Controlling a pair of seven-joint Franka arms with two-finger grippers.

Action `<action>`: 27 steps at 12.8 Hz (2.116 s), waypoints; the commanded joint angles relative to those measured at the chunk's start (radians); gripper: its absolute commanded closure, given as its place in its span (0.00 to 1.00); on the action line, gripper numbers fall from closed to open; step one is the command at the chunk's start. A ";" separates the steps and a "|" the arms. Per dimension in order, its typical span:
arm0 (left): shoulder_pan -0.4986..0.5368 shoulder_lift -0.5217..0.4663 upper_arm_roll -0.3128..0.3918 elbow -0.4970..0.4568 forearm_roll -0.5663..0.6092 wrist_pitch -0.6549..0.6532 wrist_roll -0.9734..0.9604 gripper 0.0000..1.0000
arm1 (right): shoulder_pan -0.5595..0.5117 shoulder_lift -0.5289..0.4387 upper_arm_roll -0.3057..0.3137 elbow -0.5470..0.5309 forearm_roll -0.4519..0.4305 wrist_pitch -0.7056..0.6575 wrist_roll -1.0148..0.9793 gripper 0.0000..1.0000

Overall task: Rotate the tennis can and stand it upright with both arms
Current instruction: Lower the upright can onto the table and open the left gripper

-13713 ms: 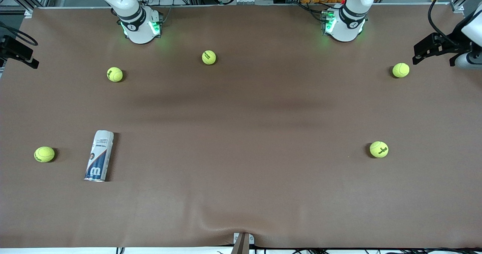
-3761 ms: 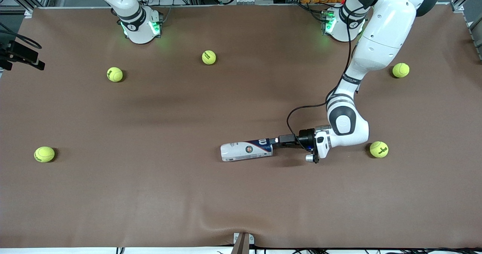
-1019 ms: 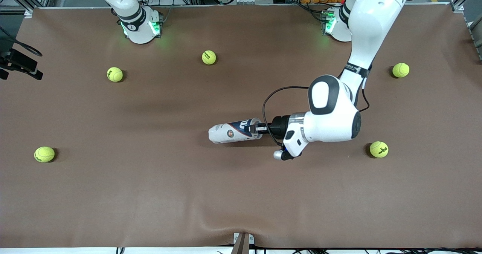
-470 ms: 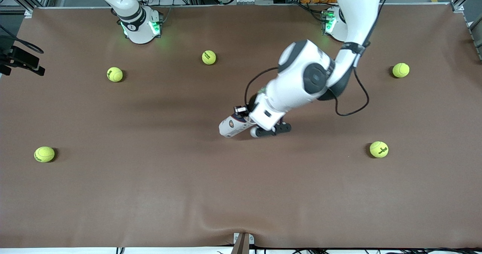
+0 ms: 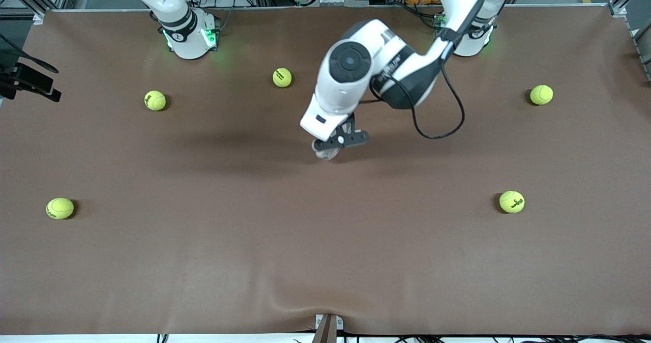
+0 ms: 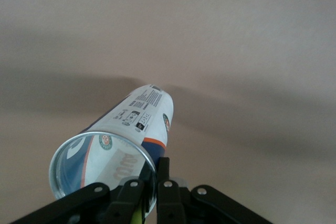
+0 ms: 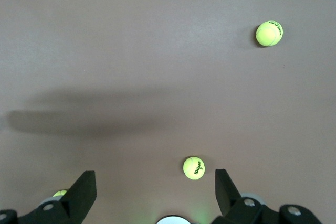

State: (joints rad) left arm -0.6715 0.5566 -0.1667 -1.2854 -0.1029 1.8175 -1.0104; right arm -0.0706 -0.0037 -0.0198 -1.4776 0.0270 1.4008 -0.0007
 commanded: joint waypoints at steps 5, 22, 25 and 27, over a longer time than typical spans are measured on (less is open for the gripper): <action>-0.060 0.002 0.015 0.025 0.097 -0.080 -0.109 1.00 | -0.011 0.007 0.009 0.013 -0.010 0.010 0.016 0.00; -0.083 0.094 0.009 0.006 0.104 0.028 -0.082 1.00 | -0.005 0.011 0.011 0.013 -0.007 0.011 0.015 0.00; -0.086 0.106 0.009 0.006 0.103 0.048 -0.082 0.90 | -0.006 0.011 0.011 0.013 -0.004 0.011 0.015 0.00; -0.085 0.111 0.009 0.006 0.103 0.048 -0.082 0.79 | -0.006 0.011 0.011 0.013 -0.005 0.011 0.015 0.00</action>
State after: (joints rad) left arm -0.7550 0.6627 -0.1571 -1.2849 -0.0243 1.8567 -1.0958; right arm -0.0703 0.0020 -0.0181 -1.4773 0.0264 1.4122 -0.0006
